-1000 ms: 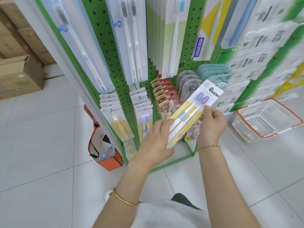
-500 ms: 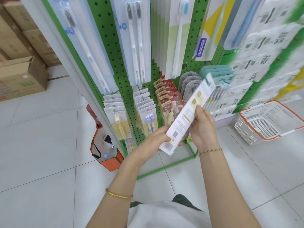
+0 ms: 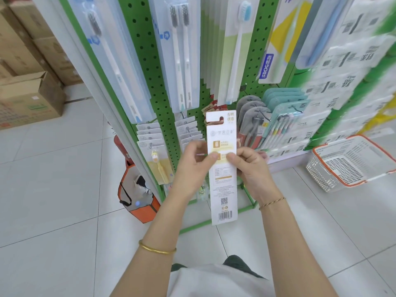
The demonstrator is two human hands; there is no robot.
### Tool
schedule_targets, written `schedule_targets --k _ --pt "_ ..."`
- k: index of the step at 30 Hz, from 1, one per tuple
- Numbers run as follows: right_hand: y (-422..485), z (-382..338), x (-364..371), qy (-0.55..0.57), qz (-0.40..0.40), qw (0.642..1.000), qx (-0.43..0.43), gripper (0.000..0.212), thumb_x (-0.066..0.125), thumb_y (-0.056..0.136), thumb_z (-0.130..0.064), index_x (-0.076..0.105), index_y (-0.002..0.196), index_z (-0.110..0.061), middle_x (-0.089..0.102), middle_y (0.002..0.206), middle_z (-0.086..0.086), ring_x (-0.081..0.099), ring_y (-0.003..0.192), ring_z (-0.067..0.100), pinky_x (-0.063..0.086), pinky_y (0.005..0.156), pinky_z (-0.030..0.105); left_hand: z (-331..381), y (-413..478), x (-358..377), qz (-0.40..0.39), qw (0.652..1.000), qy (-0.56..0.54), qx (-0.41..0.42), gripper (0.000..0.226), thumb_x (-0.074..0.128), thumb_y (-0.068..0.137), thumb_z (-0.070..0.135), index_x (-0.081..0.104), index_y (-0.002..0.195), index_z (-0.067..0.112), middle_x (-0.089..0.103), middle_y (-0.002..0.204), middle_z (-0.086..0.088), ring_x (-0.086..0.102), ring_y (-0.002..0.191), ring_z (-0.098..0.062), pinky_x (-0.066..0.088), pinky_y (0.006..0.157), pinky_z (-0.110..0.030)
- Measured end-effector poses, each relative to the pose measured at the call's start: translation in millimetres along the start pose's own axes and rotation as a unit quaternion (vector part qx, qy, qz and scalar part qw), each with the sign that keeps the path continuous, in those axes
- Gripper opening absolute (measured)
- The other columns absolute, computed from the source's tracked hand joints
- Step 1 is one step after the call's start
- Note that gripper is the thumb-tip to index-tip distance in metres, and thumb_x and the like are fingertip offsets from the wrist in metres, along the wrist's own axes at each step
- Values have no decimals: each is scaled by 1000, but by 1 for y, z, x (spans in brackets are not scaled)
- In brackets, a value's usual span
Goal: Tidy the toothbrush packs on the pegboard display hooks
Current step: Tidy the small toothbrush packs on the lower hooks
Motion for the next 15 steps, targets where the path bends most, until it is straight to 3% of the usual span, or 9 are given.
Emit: schedule_targets --k 4,8,12,15 --pt "-1 7 6 -33 -64 997 25 11 65 72 -13 61 77 -4 73 76 2 69 69 14 56 63 24 7 5 -12 53 996 -69 23 22 62 90 10 57 99 29 66 103 6 64 92 -11 55 82 -35" --pt "-3 20 8 -28 -131 988 75 23 77 73 -21 62 83 -6 73 81 3 68 71 14 55 62 25 1 7 -11 25 987 -158 -2 17 56 92 5 62 100 19 71 90 8 66 79 -4 53 67 -23" --pt "-7 35 15 30 -182 974 133 76 85 60 -47 56 109 3 65 102 14 60 93 28 53 79 37 -1 6 -6 -53 982 -181 -5 18 51 93 0 61 103 12 71 87 6 66 78 -7 52 66 -21" --pt "-10 44 21 70 -222 960 154 78 87 61 -41 55 119 1 58 116 21 46 112 39 42 93 49 -4 4 -3 -101 979 -175 -16 18 50 94 2 60 102 13 69 90 2 64 80 -11 53 69 -26"
Point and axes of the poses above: each hand's wrist, its own y-axis towards the middle knuckle, its own x-axis out of the palm, z = x × y, the point moved 6 cm from there along y, towards the middle knuckle
